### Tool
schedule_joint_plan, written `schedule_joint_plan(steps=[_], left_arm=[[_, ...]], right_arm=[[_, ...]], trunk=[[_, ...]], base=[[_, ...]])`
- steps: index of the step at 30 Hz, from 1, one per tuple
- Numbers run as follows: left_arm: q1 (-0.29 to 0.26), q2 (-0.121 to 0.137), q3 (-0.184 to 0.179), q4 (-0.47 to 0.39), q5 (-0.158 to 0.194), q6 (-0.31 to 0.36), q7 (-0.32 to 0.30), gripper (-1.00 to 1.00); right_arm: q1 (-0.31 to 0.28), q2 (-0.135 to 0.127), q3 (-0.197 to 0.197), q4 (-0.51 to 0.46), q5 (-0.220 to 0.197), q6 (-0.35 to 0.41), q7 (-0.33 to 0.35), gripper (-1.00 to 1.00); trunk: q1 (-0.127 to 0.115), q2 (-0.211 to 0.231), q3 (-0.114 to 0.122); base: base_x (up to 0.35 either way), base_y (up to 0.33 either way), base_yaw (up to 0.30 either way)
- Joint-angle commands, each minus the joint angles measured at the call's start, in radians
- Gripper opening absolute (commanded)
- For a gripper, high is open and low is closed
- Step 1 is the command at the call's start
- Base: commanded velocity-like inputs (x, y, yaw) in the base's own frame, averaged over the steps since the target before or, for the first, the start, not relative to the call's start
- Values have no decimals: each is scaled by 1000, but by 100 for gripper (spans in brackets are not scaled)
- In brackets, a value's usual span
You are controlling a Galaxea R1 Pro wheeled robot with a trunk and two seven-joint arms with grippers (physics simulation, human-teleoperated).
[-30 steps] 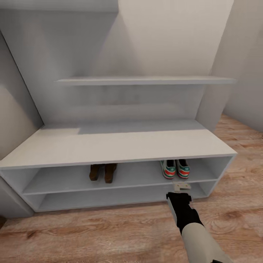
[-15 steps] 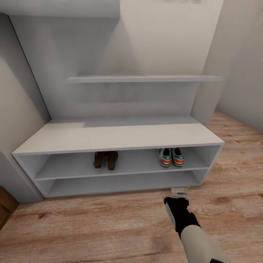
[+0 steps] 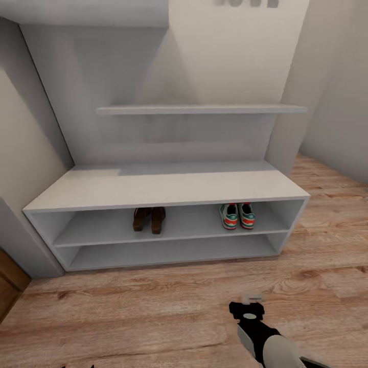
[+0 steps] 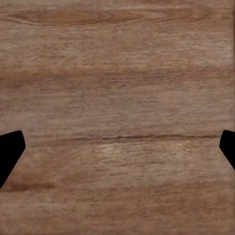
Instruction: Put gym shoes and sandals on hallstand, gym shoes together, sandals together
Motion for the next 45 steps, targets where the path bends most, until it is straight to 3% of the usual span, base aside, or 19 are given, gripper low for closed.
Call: schedule_joint_plan(steps=[1, 7, 12, 13, 14, 19, 25, 45], left_arm=[[-1, 0, 2, 1, 10, -4, -10, 100], [-1, 1, 3, 2, 14, -20, -8, 100], [-1, 3, 3, 1, 18, -22, -8, 100], [-1, 6, 10, 1, 25, -24, -8, 100], [-1, 6, 13, 1, 27, -24, -8, 100], [-1, 7, 32, 0, 34, -25, -8, 100], [-1, 8, 46, 0, 35, -26, -9, 100], [-1, 4, 50, 5, 35, -25, -9, 100]], right_arm=[[-1, -9, -8, 17, 9, -25, -2, 100], [22, -67, -7, 69, 14, -155, 23, 100], [67, -94, -7, 75, 14, -215, 59, 100], [137, -124, -7, 78, 13, -311, 105, 100], [149, -127, -7, 78, 14, -333, 111, 100], [198, -137, -7, 79, 14, -443, 130, 100], [213, -138, -7, 79, 14, -484, 133, 100], [246, -132, -7, 80, 13, -496, 130, 100]], trunk=[[0, 0, -1], [0, 0, -1], [0, 0, -1], [0, 0, -1], [0, 0, -1], [0, 0, -1], [-19, 35, 15], [-96, 175, 78]], base=[[-8, 0, 0], [-3, 0, 0], [0, 0, 0], [0, 0, 0], [0, 0, 0], [0, 0, 0], [0, 0, 0], [0, 0, 0]])
